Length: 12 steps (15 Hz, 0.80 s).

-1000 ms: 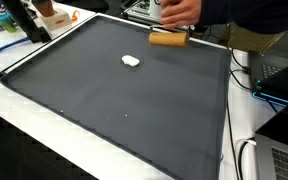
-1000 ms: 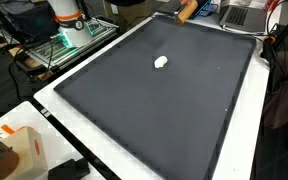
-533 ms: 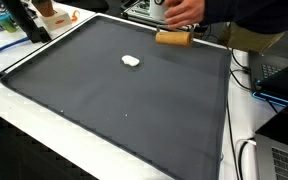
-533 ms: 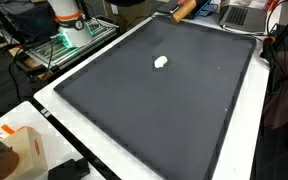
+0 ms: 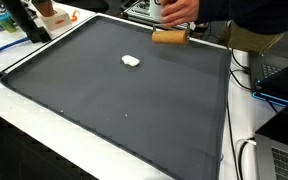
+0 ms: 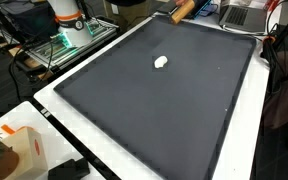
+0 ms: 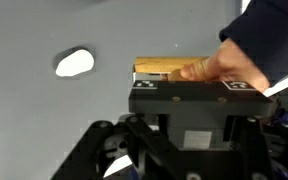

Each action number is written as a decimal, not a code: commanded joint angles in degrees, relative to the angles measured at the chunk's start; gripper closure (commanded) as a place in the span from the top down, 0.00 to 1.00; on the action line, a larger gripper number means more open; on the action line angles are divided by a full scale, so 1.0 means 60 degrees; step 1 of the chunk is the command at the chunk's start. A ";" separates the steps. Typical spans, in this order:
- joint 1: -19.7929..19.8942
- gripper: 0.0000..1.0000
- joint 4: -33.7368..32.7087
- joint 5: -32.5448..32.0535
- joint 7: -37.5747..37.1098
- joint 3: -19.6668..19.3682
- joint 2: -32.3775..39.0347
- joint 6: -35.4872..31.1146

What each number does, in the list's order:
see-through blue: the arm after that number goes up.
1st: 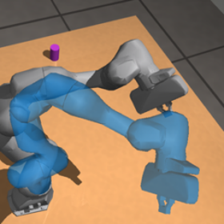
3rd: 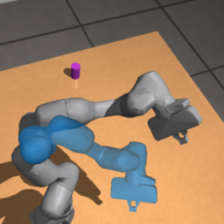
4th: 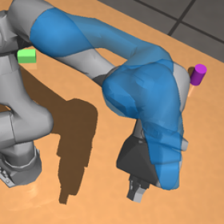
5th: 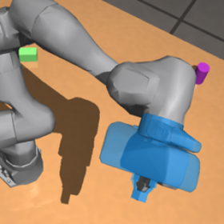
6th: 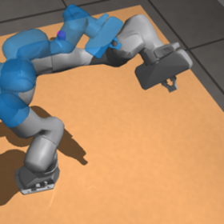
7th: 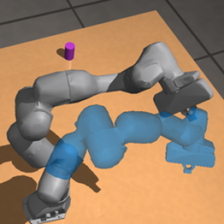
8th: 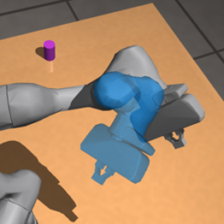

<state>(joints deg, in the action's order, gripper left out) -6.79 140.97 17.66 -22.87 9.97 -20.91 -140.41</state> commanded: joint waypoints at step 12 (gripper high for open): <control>0.0025 0.48 0.0012 0.0002 -0.0124 -0.0029 -0.0038 0.0036</control>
<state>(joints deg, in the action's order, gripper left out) -6.63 141.14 17.73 -23.57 9.83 -21.12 -140.36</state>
